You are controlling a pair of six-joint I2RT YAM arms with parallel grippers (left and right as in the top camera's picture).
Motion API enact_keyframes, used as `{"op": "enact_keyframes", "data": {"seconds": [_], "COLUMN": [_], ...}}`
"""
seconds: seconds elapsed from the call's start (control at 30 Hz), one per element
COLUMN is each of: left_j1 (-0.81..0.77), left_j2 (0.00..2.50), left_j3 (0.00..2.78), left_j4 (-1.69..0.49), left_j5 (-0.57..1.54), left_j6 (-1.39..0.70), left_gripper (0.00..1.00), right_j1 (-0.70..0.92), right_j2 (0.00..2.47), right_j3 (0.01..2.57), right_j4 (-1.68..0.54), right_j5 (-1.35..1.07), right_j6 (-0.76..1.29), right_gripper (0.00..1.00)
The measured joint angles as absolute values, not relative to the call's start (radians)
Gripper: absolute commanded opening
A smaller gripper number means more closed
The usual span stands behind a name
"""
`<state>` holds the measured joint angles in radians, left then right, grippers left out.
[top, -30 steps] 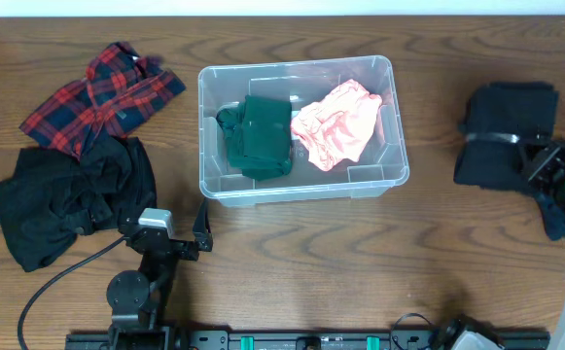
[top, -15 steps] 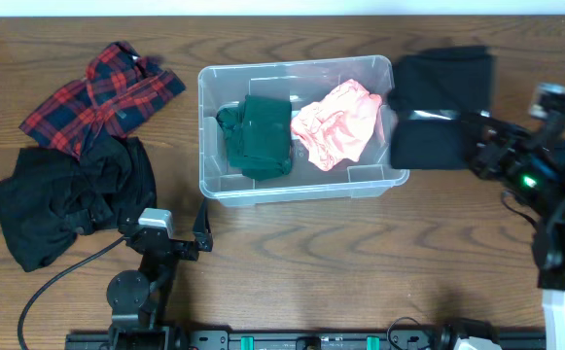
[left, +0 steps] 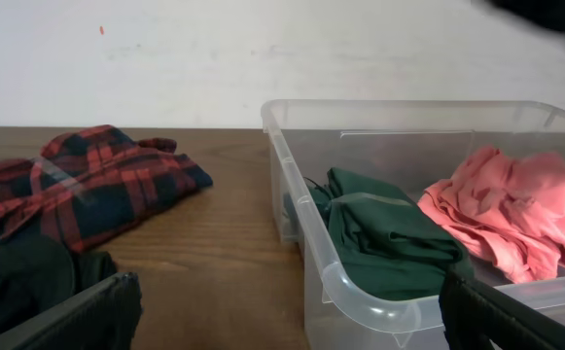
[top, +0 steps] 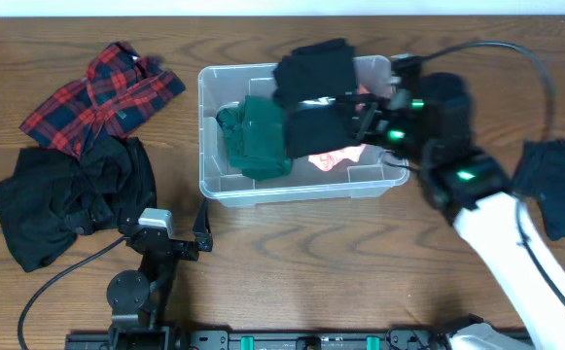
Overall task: Pack container
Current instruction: 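Lift the black garment with the right gripper and carry it into the container, then lower the black garment onto the green garment and open the right gripper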
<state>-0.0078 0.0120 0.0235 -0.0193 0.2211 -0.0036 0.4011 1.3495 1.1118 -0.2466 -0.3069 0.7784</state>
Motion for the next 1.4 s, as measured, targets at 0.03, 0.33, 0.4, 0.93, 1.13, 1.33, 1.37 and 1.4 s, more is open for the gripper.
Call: {"op": "enact_keyframes", "data": {"seconds": [0.03, 0.33, 0.4, 0.93, 1.13, 1.33, 1.37, 1.4], "left_j1": [-0.008, -0.008, -0.008, -0.008, -0.008, -0.008, -0.008, -0.008], "left_j2": [0.012, 0.012, 0.012, 0.012, 0.012, 0.012, 0.012, 0.012], "left_j3": [0.023, 0.023, 0.023, 0.023, 0.023, 0.023, 0.023, 0.023], "left_j4": [-0.019, -0.019, -0.019, -0.019, -0.019, -0.019, -0.019, -0.019], "left_j5": [0.221, 0.221, 0.221, 0.221, 0.221, 0.221, 0.221, 0.221], "left_j6": [-0.004, -0.004, -0.004, -0.004, -0.004, -0.004, -0.004, -0.004], "left_gripper": [0.98, 0.98, 0.98, 0.98, 0.98, 0.98, 0.98, 0.98], "right_j1": [0.428, 0.608, 0.634, 0.736, 0.736, 0.736, 0.733, 0.73], "right_j2": [1.378, 1.564, 1.594, 1.71, 1.71, 1.677, 1.658, 1.637], "right_j3": [1.112, 1.112, 1.112, 1.112, 1.113, 1.113, 1.113, 1.113], "right_j4": [-0.234, -0.175, -0.136, -0.088, -0.08, -0.088, -0.093, -0.103], "right_j5": [-0.273, -0.048, -0.023, 0.027, 0.019, 0.015, 0.015, 0.016], "right_j6": [0.816, 1.134, 1.171, 1.32, 1.287, 1.193, 1.153, 1.113], "right_gripper": [0.01, 0.01, 0.01, 0.88, 0.99, 0.98, 0.98, 0.98]}}
